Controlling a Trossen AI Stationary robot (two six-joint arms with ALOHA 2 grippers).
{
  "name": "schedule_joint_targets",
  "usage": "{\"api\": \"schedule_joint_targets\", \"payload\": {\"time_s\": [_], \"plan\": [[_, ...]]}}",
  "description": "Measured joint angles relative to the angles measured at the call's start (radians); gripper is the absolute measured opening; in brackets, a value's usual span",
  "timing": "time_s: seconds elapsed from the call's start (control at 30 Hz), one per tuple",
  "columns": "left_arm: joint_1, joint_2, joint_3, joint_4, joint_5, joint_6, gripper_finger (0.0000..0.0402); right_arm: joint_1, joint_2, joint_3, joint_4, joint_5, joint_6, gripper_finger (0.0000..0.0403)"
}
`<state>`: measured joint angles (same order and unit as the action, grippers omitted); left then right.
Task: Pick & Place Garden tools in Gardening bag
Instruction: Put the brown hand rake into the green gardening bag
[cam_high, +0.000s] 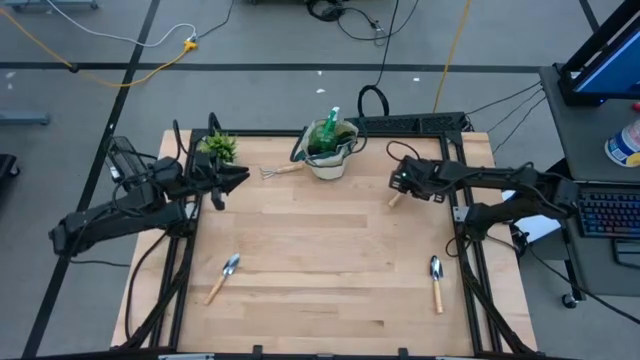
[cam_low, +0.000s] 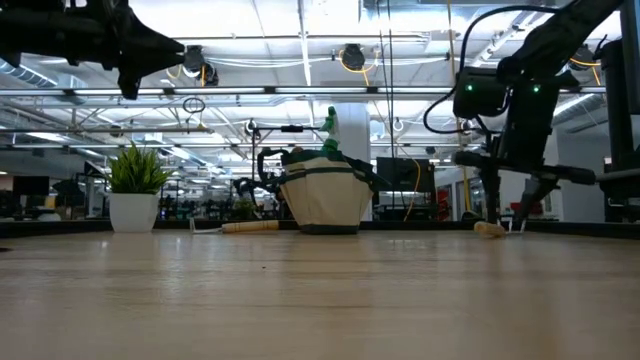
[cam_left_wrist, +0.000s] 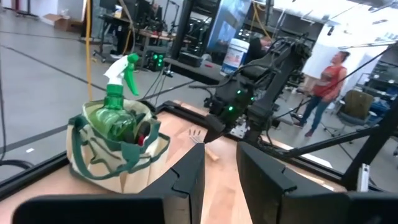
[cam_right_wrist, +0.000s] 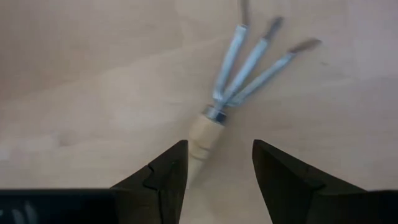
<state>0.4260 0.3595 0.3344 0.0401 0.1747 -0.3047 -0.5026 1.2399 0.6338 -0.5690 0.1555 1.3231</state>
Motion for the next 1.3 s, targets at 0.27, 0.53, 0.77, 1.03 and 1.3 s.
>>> {"api": "schedule_joint_targets", "payload": {"time_s": [0.27,0.53,0.77,1.03,1.3], "plan": [[-0.018,0.000,0.000,-0.013,-0.050,0.003,0.0097,-0.026,0.005,0.001,0.090,0.001,0.005,0.0171],[-0.018,0.000,0.000,-0.014,-0.055,0.011,0.0097,-0.032,0.042,0.001,0.062,-0.019,0.027,0.0171],[-0.018,0.000,0.000,-0.015,-0.055,0.015,0.0097,-0.032,0.129,0.005,0.091,-0.024,0.024,0.0171],[-0.018,0.000,0.000,-0.015,-0.055,0.012,0.0097,-0.032,0.182,0.006,0.077,-0.011,-0.006,0.0150],[-0.019,0.000,0.000,-0.050,-0.047,0.004,0.0097,-0.031,0.168,0.003,0.074,0.007,-0.059,0.0064]]}}
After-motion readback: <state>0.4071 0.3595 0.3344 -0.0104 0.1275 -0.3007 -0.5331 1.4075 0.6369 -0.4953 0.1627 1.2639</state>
